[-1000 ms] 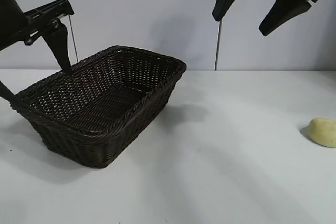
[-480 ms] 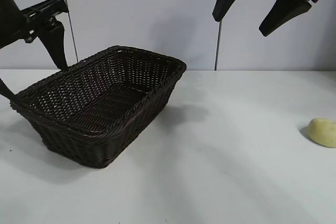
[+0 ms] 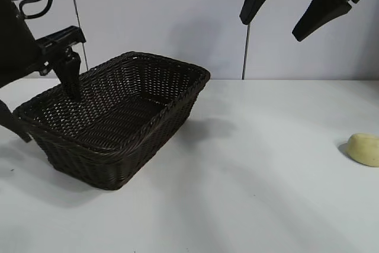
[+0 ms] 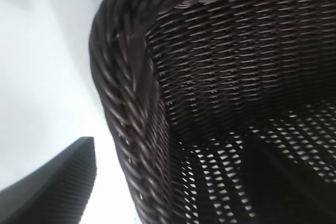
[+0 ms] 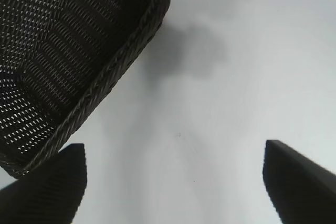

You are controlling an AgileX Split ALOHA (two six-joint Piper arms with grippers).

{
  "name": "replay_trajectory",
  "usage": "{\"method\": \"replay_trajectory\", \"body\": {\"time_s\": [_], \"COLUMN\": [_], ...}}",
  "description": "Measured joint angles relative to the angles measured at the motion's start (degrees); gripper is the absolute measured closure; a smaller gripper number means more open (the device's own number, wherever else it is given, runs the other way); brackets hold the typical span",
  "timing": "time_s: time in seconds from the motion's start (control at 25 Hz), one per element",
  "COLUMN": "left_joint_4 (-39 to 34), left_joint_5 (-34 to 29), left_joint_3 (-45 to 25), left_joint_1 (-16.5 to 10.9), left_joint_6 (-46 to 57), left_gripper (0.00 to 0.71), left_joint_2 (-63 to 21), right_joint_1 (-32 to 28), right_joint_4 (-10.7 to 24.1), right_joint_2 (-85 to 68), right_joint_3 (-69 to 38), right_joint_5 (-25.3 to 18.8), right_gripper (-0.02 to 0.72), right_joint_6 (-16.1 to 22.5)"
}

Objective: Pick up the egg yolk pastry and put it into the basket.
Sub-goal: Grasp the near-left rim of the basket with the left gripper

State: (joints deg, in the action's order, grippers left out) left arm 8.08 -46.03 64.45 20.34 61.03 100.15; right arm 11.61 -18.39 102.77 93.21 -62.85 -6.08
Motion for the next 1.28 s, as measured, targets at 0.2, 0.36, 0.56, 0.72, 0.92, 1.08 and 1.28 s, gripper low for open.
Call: {"method": "replay_trajectory", "body": {"time_s": [0.2, 0.36, 0.56, 0.72, 0.92, 1.08, 1.28], "left_joint_4": [0.05, 1.02, 1.62, 1.62, 1.88, 2.19, 2.55], "left_joint_5": [2.02, 4.22, 5.33, 5.28, 5.99, 7.21, 6.72], "left_joint_3": [0.00, 0.00, 0.00, 0.00, 0.00, 0.00, 0.00], "left_joint_1": [0.00, 0.00, 0.00, 0.00, 0.00, 0.00, 0.00], "left_joint_6": [-0.04, -0.04, -0.04, 0.14, 0.92, 1.30, 0.78], "left_gripper": [0.157, 0.157, 0.235, 0.389, 0.557, 0.607, 0.608], "left_joint_2": [4.39, 7.15, 7.79, 7.83, 7.89, 7.89, 6.84], "right_joint_1": [0.00, 0.00, 0.00, 0.00, 0.00, 0.00, 0.00], "right_joint_4": [0.00, 0.00, 0.00, 0.00, 0.00, 0.00, 0.05], "right_joint_2": [0.00, 0.00, 0.00, 0.00, 0.00, 0.00, 0.00], "right_joint_3": [0.00, 0.00, 0.00, 0.00, 0.00, 0.00, 0.00], "right_joint_5": [0.00, 0.00, 0.00, 0.00, 0.00, 0.00, -0.06], "right_gripper": [0.050, 0.050, 0.050, 0.050, 0.050, 0.050, 0.050], "right_joint_6": [0.00, 0.00, 0.00, 0.00, 0.00, 0.00, 0.00]}}
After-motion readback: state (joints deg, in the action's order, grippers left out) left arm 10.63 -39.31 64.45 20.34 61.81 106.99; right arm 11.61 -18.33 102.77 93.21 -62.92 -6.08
